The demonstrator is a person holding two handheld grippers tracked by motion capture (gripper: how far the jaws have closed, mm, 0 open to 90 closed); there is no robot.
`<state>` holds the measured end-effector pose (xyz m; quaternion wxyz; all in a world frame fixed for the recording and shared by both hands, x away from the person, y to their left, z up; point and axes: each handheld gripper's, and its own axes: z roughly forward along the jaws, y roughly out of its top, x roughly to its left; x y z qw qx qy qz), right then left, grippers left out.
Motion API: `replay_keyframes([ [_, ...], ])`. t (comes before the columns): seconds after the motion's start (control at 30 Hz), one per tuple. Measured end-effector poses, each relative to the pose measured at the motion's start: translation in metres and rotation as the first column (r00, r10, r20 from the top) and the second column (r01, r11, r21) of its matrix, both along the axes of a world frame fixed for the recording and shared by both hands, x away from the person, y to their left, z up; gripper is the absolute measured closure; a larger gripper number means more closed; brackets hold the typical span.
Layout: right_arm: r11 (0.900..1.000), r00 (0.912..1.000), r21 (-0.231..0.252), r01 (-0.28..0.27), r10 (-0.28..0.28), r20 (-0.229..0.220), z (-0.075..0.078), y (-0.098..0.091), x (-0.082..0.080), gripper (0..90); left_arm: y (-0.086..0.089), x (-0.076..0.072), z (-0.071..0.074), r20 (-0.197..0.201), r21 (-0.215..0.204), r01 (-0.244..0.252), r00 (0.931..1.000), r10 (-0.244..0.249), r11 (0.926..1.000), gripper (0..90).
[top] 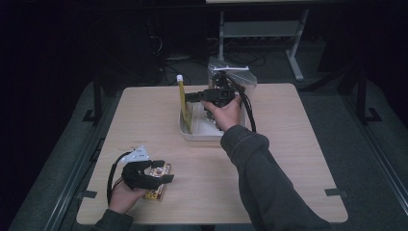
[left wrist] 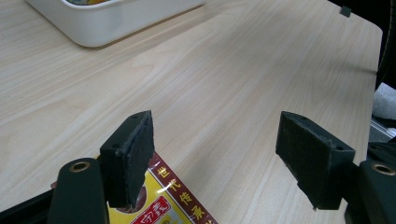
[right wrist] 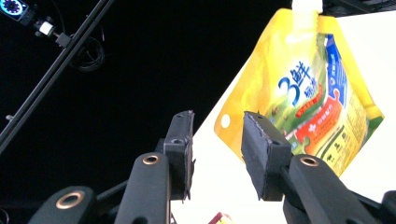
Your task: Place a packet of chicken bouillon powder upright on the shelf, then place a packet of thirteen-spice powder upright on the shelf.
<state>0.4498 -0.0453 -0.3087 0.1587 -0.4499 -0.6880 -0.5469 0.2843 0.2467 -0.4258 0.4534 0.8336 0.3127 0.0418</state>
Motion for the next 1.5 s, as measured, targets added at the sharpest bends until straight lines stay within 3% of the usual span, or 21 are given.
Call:
replay_keyframes([
  [0.43, 0.9995, 0.9995, 0.004, -0.033, 0.033, -0.002, -0.012, -0.021, -0.022, 58.0, 0.0, 0.0, 0.001, 0.009, 0.011, -0.003, 1.0, 0.003, 0.9999, 26.7],
  [0.83, 0.9984, 0.9975, -0.007, -0.055, 0.055, -0.045, -0.039, -0.042, -0.038, 53.2, 0.0, -0.002, 0.002, 0.012, 0.02, -0.014, 0.9998, 0.014, 0.9997, 26.0],
  [1.5, 0.9967, 0.9921, 0.003, -0.081, 0.081, -0.096, -0.071, -0.05, -0.051, 50.0, 0.0, -0.003, -0.001, 0.011, 0.033, -0.027, 0.9996, 0.027, 0.9991, 24.8],
])
